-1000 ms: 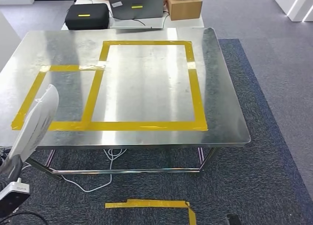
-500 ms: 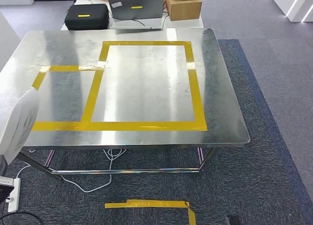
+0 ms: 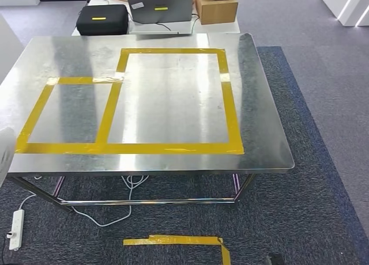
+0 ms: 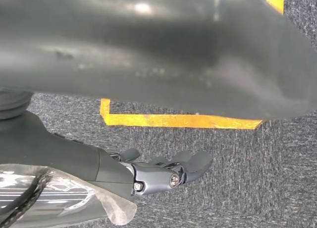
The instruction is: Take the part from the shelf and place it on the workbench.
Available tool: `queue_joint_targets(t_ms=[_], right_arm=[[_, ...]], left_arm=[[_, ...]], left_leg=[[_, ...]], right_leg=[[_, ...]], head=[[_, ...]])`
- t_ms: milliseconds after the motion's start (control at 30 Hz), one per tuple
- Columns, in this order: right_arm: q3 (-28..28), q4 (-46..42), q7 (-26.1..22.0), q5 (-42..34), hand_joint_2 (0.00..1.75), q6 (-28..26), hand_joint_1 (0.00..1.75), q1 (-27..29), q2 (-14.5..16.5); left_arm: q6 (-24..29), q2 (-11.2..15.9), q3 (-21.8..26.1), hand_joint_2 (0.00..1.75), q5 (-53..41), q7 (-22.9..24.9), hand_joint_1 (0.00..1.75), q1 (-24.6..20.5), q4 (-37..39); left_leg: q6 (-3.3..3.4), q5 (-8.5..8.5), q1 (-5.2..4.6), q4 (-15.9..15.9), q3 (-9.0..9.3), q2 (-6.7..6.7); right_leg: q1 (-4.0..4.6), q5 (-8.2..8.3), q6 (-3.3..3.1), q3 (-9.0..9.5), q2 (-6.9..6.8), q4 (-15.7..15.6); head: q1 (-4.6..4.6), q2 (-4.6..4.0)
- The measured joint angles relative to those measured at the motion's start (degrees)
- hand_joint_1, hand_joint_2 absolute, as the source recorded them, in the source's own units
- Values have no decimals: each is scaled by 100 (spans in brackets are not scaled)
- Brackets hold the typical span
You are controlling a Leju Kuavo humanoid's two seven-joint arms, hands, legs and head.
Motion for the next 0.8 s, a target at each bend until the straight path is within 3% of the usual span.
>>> queue_joint_targets(t_ms=[367, 600, 700, 800], right_arm=[[0, 0, 17, 25, 0, 15, 0, -16, -1], [0, 0, 59, 83, 0, 60, 0, -29, -26], [-1, 0, 83, 108, 0, 64, 0, -27, -57], [0, 0, 100, 135, 0, 84, 0, -23, -98]], left_arm=[[25, 9, 263, 175, -232, 73, 175, -170, 461], [580, 390, 443, 175, -1111, 147, 175, -670, 1409], [883, 541, 237, 175, -1407, 309, 175, -957, 1753], [1154, 651, -327, 175, -1642, 597, 175, -1318, 2032]], left_leg=[[0, 0, -1, 1, 0, 1], [2, 3, 2, 0, 9, 0], [1, 3, 2, 1, 16, 0], [3, 4, 1, 1, 16, -4]], right_leg=[[-1, 0, 0, 1, 1, 0], [1, 0, 0, -2, -3, 0], [1, -3, -1, -45, -3, 0], [-2, -5, 0, -53, -11, -1]], head=[[0, 0], [-1, 0], [-1, 0], [-1, 0]])
